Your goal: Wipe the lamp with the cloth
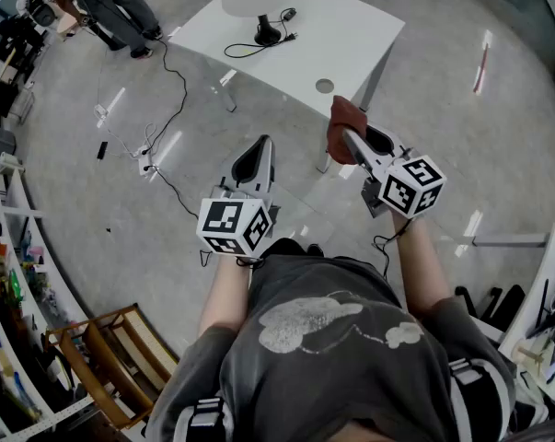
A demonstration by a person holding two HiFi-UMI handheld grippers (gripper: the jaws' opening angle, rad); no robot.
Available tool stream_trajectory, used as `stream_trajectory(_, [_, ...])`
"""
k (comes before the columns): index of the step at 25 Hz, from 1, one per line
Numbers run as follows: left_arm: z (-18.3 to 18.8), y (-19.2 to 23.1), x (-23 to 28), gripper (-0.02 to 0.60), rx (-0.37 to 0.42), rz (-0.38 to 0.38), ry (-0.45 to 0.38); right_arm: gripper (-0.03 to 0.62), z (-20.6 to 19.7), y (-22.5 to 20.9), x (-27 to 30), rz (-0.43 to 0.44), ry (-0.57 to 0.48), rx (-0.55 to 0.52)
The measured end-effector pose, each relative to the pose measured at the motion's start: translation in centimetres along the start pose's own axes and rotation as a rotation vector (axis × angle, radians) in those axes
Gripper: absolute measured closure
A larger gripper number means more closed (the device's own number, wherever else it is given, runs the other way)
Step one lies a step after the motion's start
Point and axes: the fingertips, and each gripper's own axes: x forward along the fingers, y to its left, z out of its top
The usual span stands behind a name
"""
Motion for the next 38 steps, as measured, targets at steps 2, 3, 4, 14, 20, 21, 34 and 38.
stream_trajectory(2, [0.2, 0.2, 0.6, 0.574, 0.006, -0.010, 0.000, 0.503, 0.2, -0.4, 0.6, 0.000, 0.001, 0.008])
stream_trajectory(3, [0.4, 0.4, 1.0, 0.574, 0.008, -0.013, -0.002, 0.503, 0.3, -0.7, 0.9, 0.000, 0.000, 0.010])
stream_trajectory(4, [0.6, 0.7, 1.4, 0.574, 0.010, -0.014, -0.006, 0.503, 0.5, -1.0, 1.2, -0.002, -0.001, 0.011])
stream_trajectory(14, [1.5, 4.5, 9.9, 0.574, 0.014, -0.058, -0.018, 0.503, 2.8, -6.9, 4.9, -0.079, -0.020, 0.026])
stream_trajectory(20, [2.9, 7.7, 16.1, 0.574, 0.002, -0.080, -0.033, 0.503, 5.6, -11.6, 9.1, -0.128, -0.027, 0.024])
stream_trajectory(21, [3.1, 8.3, 17.1, 0.574, 0.003, -0.083, -0.032, 0.503, 6.2, -12.3, 10.0, -0.132, -0.030, 0.026])
stream_trajectory(34, [6.0, 17.1, 30.0, 0.574, 0.002, -0.098, -0.045, 0.503, 12.5, -19.8, 23.8, -0.113, -0.020, -0.013])
stream_trajectory(38, [7.5, 17.7, 31.6, 0.574, -0.001, -0.108, -0.046, 0.503, 14.2, -20.3, 25.4, -0.114, -0.017, -0.017])
